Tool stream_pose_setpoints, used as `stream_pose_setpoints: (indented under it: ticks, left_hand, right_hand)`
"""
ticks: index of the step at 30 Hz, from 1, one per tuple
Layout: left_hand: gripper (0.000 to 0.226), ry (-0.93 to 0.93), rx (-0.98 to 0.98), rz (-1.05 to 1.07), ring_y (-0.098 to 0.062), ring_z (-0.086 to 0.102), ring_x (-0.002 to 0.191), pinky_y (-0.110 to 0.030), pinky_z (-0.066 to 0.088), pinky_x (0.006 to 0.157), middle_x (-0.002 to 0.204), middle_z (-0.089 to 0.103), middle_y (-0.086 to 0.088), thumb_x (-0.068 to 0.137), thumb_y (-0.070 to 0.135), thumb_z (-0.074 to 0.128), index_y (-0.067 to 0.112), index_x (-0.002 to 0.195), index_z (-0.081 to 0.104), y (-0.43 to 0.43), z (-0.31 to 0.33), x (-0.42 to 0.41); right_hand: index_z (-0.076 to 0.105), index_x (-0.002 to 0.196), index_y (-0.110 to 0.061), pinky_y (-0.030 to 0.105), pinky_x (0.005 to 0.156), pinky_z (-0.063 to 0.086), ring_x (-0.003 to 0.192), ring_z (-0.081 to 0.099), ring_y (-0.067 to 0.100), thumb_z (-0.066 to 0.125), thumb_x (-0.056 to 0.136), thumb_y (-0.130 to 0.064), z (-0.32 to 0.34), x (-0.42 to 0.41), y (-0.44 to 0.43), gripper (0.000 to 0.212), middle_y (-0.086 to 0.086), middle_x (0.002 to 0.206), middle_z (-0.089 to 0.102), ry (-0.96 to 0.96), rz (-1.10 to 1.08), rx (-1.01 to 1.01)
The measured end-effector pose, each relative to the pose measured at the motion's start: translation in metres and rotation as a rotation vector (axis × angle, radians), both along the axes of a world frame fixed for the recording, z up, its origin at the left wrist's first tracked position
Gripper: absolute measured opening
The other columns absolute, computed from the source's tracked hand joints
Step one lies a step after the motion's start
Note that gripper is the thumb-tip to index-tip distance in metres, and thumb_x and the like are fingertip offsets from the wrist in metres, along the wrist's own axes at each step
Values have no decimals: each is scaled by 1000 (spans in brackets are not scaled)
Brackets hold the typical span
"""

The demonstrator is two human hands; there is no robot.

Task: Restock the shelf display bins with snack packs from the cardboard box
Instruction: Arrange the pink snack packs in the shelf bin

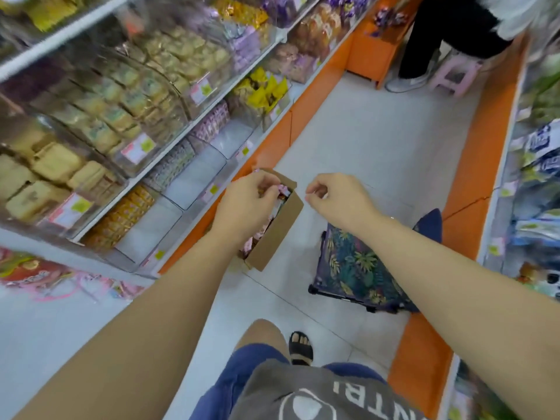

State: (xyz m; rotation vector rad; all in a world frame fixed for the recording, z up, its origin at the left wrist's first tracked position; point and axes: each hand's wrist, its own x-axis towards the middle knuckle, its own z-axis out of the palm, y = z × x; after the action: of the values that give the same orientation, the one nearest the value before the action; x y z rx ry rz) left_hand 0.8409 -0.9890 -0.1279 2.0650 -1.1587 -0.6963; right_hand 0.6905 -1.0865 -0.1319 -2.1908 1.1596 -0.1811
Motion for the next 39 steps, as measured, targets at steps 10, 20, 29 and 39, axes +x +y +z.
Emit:
stream_pose_setpoints:
  ticks: [10, 20, 29, 39]
  left_hand:
    - [16, 8, 61, 31, 0, 54, 78, -25, 45, 73, 89, 57, 15, 97, 20, 50, 26, 103, 63, -110, -11, 80]
    - [16, 25, 141, 79, -8, 61, 87, -28, 51, 78, 105, 64, 10, 96, 24, 51, 33, 104, 62, -206, -19, 164]
    - [23, 59, 135, 212, -14, 61, 94, -33, 51, 86, 118, 63, 7, 98, 24, 51, 26, 116, 63, -258, -15, 210]
    - [23, 44, 212, 658, -15, 61, 95, -34, 50, 87, 111, 66, 9, 96, 22, 49, 27, 112, 64, -292, -49, 231]
  right_hand:
    - [67, 91, -25, 32, 77, 50, 87, 59, 15, 57, 89, -24, -1, 97, -121, 10, -9, 87, 61, 31, 97, 2]
    - [65, 102, -23, 35, 77, 51, 91, 60, 21, 57, 90, -28, 5, 198, -224, 16, -4, 95, 63, 87, 222, -44]
    - [65, 100, -19, 31, 70, 49, 88, 60, 21, 55, 91, -28, 8, 275, -291, 16, -1, 94, 66, 138, 423, -102]
    - [63, 108, -23, 28, 76, 47, 96, 60, 17, 53, 93, -30, -30, 364, -345, 20, -5, 101, 66, 238, 916, -91]
